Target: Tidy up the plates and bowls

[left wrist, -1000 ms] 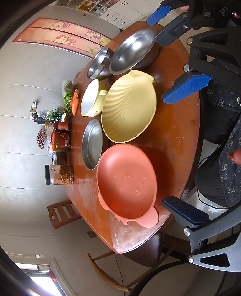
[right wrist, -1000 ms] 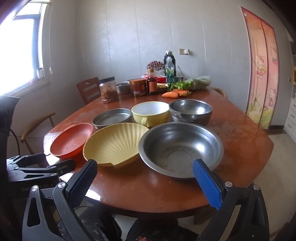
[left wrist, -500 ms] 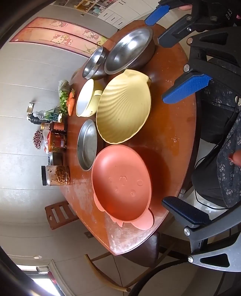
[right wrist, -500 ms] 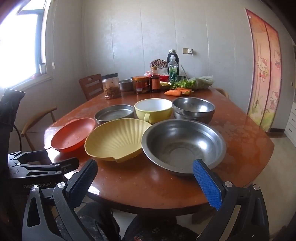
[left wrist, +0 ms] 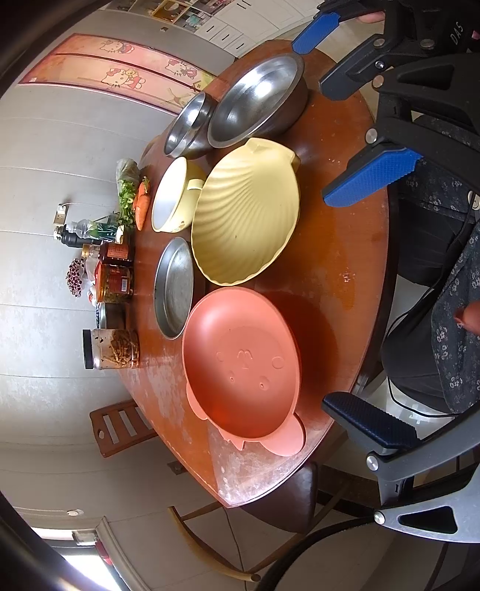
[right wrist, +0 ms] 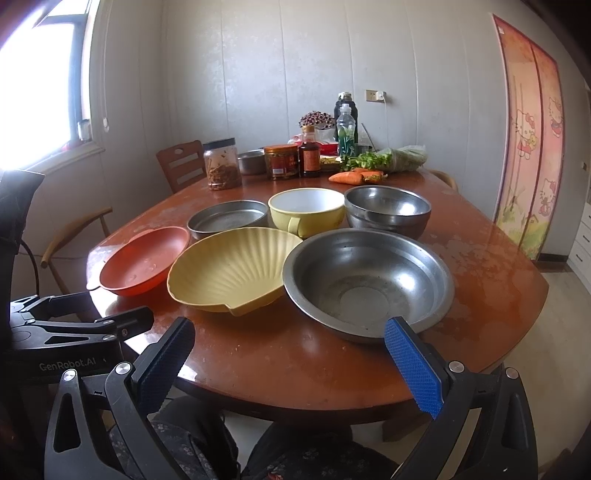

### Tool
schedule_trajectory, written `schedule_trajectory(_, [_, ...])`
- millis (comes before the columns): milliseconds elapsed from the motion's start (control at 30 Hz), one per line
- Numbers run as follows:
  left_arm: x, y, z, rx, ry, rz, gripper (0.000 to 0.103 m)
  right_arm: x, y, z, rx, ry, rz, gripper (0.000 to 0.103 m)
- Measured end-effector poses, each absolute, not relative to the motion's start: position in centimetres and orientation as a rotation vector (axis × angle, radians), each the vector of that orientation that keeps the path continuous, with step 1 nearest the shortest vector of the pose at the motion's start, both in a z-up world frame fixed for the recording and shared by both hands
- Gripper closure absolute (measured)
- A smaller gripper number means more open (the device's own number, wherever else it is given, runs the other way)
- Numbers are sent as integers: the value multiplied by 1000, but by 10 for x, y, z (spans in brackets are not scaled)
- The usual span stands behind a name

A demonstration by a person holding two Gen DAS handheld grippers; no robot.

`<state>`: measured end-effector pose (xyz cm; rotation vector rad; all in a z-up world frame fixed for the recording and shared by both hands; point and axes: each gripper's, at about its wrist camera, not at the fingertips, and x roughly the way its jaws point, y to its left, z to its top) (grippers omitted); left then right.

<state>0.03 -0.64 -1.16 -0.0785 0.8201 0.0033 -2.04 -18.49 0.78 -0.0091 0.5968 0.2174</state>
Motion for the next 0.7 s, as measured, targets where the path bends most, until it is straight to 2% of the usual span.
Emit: schedule_trajectory(700, [-1, -7, -12, -69, 823, 1, 2, -20, -186, 8, -2, 599, 221, 0])
